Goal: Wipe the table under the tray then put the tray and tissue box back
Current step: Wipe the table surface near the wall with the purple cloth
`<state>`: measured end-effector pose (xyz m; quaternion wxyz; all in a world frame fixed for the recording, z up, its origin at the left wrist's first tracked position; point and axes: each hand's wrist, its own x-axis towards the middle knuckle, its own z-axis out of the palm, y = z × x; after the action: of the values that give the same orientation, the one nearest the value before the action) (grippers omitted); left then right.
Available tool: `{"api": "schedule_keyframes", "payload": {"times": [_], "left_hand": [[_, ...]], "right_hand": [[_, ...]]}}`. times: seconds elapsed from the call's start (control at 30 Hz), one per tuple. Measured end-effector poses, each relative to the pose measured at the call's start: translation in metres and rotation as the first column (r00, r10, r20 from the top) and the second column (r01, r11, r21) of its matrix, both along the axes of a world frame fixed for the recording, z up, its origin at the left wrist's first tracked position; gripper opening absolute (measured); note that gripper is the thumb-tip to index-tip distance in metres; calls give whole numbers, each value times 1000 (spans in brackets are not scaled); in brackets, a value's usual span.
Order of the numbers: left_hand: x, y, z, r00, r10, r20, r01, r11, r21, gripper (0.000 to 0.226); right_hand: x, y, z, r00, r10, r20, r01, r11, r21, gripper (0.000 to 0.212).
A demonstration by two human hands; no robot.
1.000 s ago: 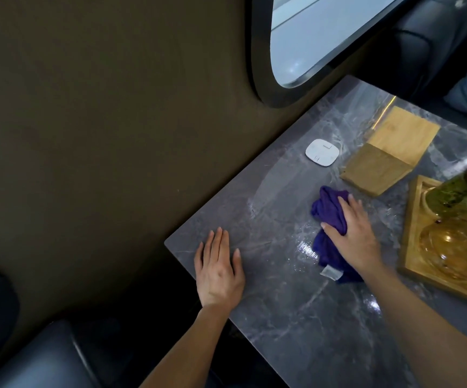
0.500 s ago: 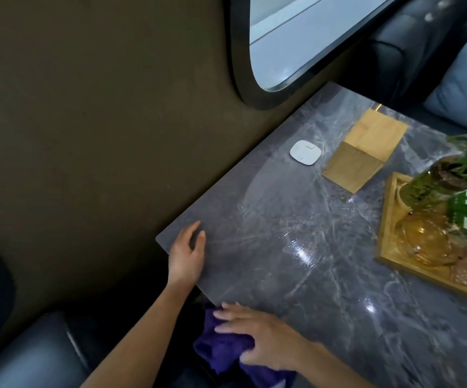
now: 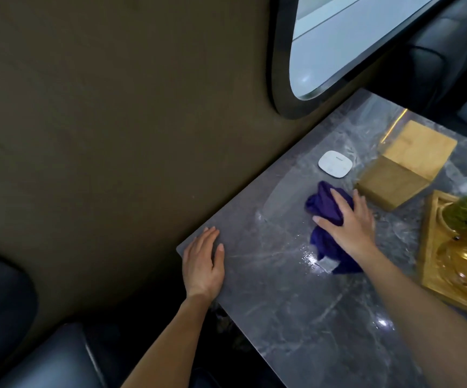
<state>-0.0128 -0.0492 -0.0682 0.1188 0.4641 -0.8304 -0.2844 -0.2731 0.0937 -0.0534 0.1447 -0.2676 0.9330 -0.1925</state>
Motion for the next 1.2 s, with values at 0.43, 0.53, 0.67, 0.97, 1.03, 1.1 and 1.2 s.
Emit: {"api": "schedule_keyframes", "payload": {"times": [0.43, 0.53, 0.67, 0.97, 1.03, 1.1, 1.2], "left_hand": [[-5, 0, 4, 995, 87, -58, -84, 995, 46, 37], [-9, -1, 11, 991, 122, -55, -114, 985, 127, 39], [-12, 3, 16, 997, 68, -35, -62, 987, 151, 43], [-55, 85, 20, 905, -424, -33, 425, 904, 35, 48], [-69, 103, 17, 859, -512, 27, 512, 859, -4, 50], [-82, 120, 16, 817, -572, 67, 574, 819, -9, 51], [-100, 139, 16, 762, -638, 110, 645, 762, -49, 53]], "right_hand": [[125, 9, -4, 829, 534, -165, -557, 817, -152, 66], [162, 29, 1, 734, 660, -158, -678, 708, -197, 69], [186, 57, 3, 633, 773, -30, -751, 605, -264, 59], [136, 119, 37, 381, 543, 748, -363, 832, -419, 62], [115, 142, 47, 477, 508, 717, -316, 861, -400, 62], [97, 169, 55, 648, 421, 635, -230, 903, -363, 62], [81, 209, 58, 883, 185, 432, -16, 931, -365, 62]]}}
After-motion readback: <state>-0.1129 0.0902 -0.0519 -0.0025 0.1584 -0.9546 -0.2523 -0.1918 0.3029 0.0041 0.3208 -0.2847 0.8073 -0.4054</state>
